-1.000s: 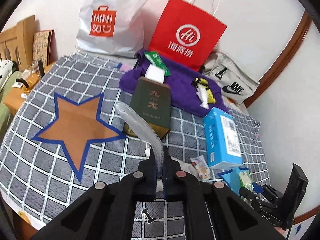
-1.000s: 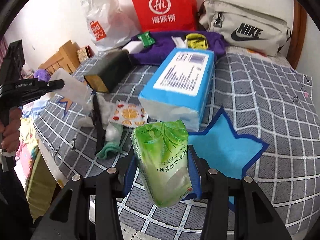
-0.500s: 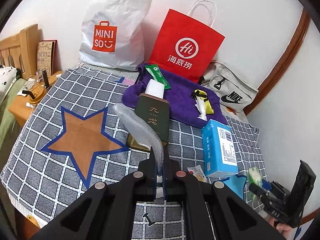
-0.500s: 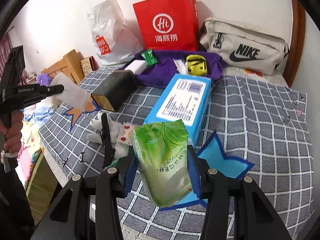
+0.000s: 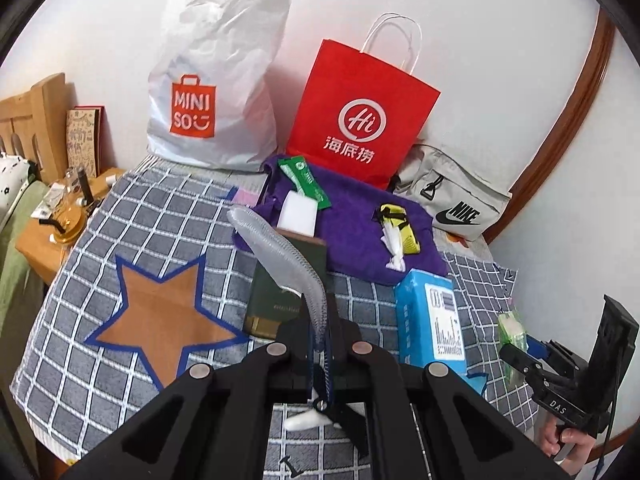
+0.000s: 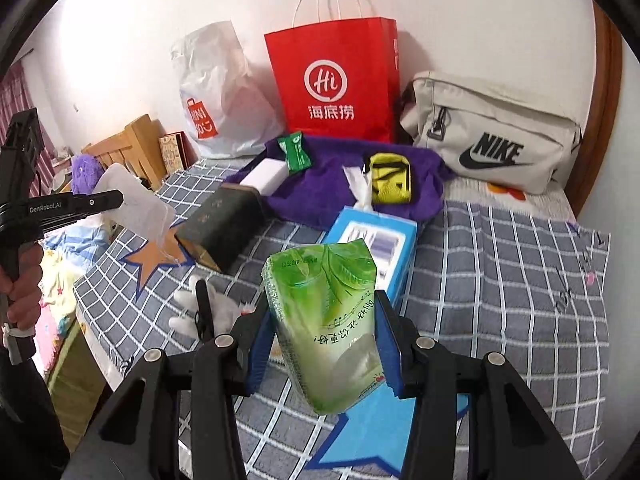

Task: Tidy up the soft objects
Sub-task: 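Carry the green packet and clear tube toward the purple towel with both grippers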

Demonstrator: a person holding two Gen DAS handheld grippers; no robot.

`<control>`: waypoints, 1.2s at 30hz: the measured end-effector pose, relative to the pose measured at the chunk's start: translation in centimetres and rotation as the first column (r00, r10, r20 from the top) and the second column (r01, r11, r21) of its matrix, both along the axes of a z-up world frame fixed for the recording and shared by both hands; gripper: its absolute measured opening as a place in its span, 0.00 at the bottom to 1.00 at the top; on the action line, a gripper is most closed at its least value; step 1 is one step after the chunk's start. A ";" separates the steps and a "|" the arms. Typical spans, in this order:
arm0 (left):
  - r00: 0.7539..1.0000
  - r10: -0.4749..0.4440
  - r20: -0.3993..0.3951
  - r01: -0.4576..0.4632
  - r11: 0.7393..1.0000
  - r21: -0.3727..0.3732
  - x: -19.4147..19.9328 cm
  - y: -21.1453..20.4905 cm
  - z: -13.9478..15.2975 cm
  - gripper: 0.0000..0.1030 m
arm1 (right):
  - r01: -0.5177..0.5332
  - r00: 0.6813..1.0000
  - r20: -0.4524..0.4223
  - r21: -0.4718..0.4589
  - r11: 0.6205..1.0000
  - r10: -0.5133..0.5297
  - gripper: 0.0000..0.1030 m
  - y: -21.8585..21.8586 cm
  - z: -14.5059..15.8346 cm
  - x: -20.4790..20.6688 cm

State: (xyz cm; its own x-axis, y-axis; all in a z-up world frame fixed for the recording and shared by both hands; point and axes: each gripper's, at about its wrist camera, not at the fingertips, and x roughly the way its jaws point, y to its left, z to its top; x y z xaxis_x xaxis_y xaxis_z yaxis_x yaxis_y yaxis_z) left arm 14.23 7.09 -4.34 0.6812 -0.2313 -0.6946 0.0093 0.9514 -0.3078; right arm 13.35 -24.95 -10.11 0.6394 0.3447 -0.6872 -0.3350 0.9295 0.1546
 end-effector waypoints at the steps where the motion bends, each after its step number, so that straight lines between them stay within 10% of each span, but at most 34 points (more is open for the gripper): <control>1: 1.000 -0.001 0.002 0.001 1.000 0.001 0.2 -0.1 0.1 0.05 | -0.001 1.000 0.004 -0.004 1.000 0.001 0.44 0.1 0.2 0.4; 36: 0.994 -0.099 0.038 0.097 0.994 0.043 12.6 -1.9 1.0 0.05 | 0.032 0.999 0.024 -0.005 0.999 -0.032 0.45 0.9 1.8 16.4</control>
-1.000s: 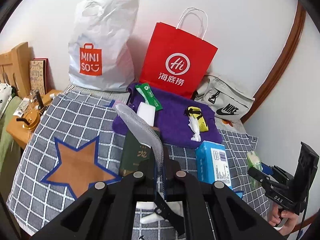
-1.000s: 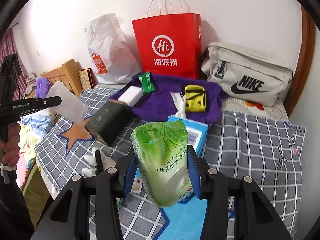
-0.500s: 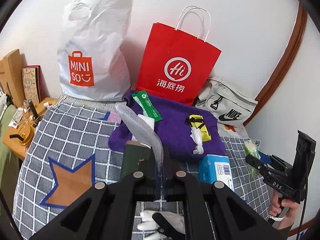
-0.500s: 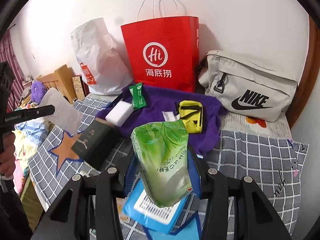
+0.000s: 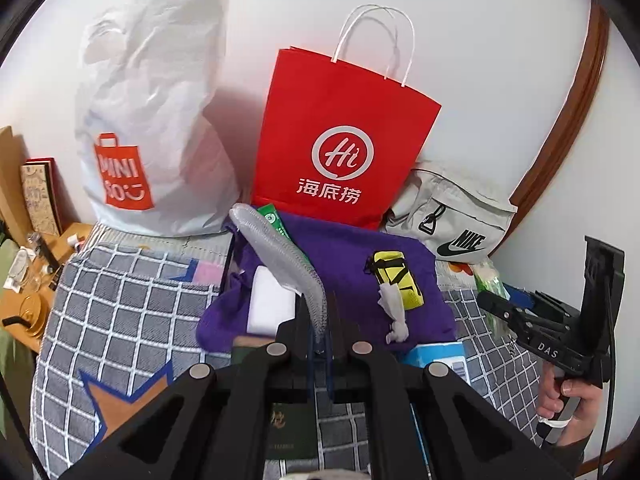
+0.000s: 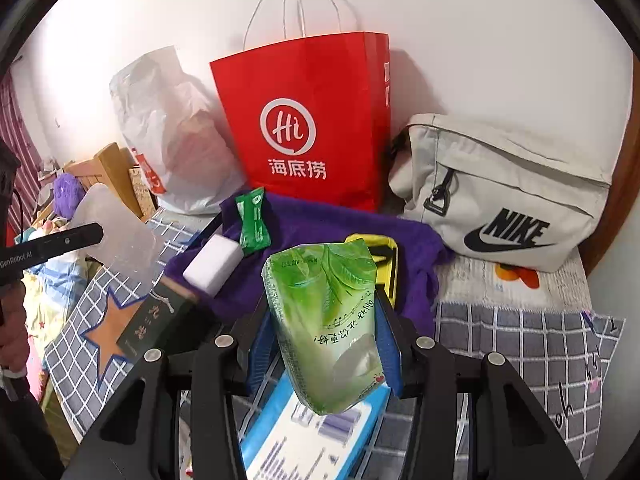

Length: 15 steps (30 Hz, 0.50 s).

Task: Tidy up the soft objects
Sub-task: 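Carry the green packet and clear tube toward the purple towel with both grippers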

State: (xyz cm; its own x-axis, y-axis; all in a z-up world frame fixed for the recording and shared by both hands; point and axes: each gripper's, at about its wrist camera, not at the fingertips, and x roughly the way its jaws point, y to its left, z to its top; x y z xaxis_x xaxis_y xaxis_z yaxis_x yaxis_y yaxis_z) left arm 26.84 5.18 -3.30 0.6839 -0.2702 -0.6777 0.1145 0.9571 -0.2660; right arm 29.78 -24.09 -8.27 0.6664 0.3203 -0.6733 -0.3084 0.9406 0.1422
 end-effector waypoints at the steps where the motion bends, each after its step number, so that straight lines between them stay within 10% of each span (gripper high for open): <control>1: 1.000 -0.004 0.000 0.004 1.000 -0.001 0.3 -0.1 -0.1 0.05 | 0.000 1.000 0.001 0.000 1.000 0.000 0.44 0.1 0.0 0.5; 15: 0.999 -0.042 0.004 0.042 0.999 -0.009 6.2 -1.3 -2.3 0.05 | 0.005 1.000 -0.017 -0.031 0.999 -0.005 0.45 0.1 -1.3 7.7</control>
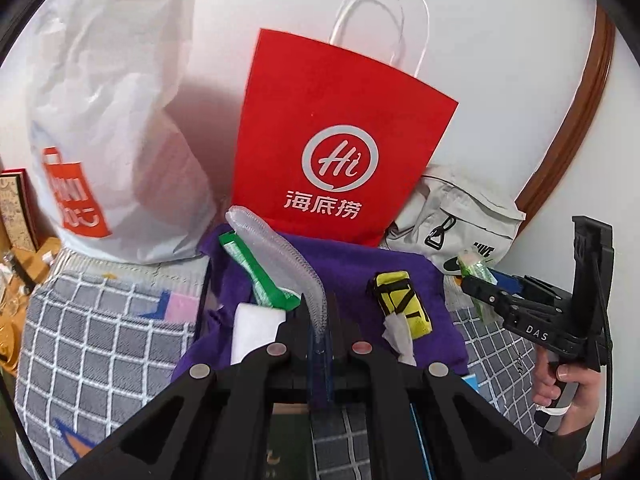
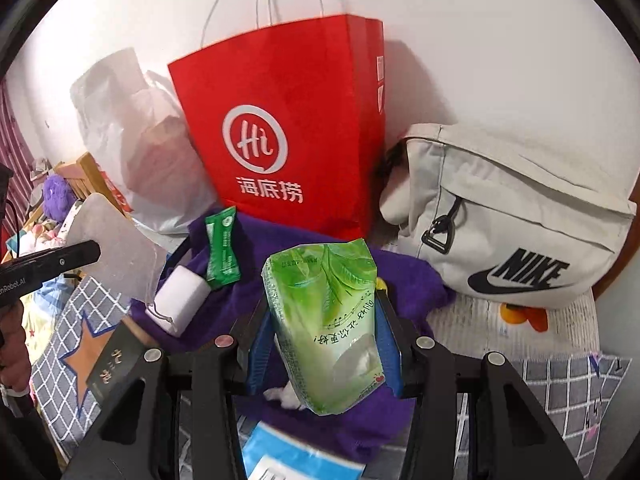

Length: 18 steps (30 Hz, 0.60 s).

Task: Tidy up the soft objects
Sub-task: 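Carry the green packet and clear tube toward the purple towel with both grippers, then lower the green packet and clear tube onto the towel and open both grippers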

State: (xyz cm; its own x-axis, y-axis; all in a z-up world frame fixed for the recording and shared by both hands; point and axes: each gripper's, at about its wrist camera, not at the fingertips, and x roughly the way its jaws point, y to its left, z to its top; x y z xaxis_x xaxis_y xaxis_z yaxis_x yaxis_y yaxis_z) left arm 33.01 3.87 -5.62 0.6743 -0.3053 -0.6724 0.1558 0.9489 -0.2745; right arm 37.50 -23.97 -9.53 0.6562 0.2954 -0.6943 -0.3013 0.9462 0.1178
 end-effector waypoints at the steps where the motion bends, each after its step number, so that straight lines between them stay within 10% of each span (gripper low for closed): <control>1: 1.000 -0.008 -0.005 0.008 1.000 0.003 0.5 -0.3 -0.3 0.05 | -0.001 1.000 -0.004 -0.002 1.000 0.001 0.45 0.0 -0.3 0.5; 18: 0.992 -0.109 -0.062 0.109 0.994 -0.005 7.5 -3.1 -4.6 0.05 | 0.004 0.990 -0.144 -0.008 1.000 -0.005 0.45 -0.8 -7.1 5.3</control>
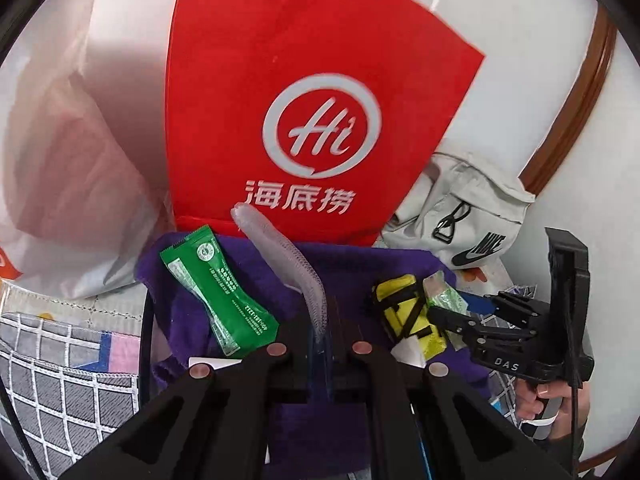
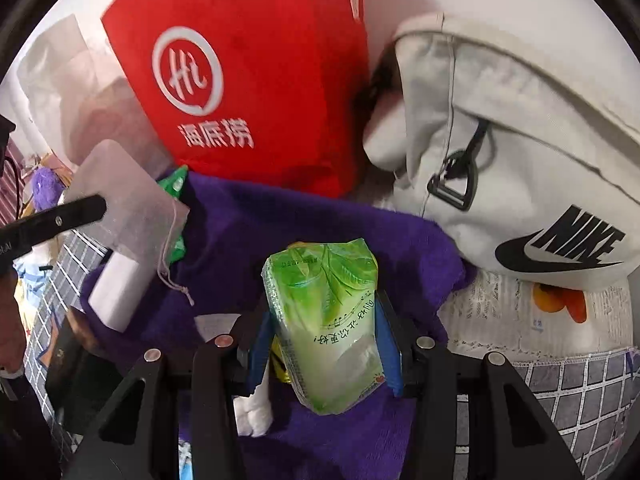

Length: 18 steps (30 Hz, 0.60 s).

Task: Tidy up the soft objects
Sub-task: 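Lower the green packet and clear tube onto the towel and open both grippers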

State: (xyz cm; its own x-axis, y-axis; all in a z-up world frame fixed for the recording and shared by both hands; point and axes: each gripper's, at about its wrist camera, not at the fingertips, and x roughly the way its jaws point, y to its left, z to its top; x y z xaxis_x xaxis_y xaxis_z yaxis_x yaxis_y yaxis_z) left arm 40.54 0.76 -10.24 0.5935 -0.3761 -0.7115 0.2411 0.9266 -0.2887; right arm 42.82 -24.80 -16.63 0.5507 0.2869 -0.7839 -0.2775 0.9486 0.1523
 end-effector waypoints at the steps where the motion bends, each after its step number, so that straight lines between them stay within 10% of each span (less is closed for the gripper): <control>1: 1.000 0.004 -0.013 -0.004 1.000 0.004 0.4 0.1 -0.5 0.05 | -0.001 1.000 -0.008 -0.001 1.000 0.001 0.45 0.0 -0.3 0.2; 14: 0.991 0.055 -0.124 -0.053 0.998 0.017 1.8 1.6 -3.1 0.05 | 0.011 0.997 -0.073 0.003 1.000 -0.011 0.51 -0.2 -1.7 1.1; 18: 0.986 0.082 -0.143 -0.077 0.996 0.043 1.7 2.1 -3.1 0.27 | 0.001 0.997 -0.072 0.022 1.000 0.000 0.60 -0.3 -1.4 0.9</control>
State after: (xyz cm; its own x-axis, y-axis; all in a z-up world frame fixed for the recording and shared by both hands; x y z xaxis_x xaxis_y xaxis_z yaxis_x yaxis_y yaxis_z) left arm 42.22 2.91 -13.39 0.5107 -0.3031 -0.8045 0.1243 0.9520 -0.2797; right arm 43.72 -25.15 -18.03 0.4931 0.3044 -0.8149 -0.2647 0.9449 0.1928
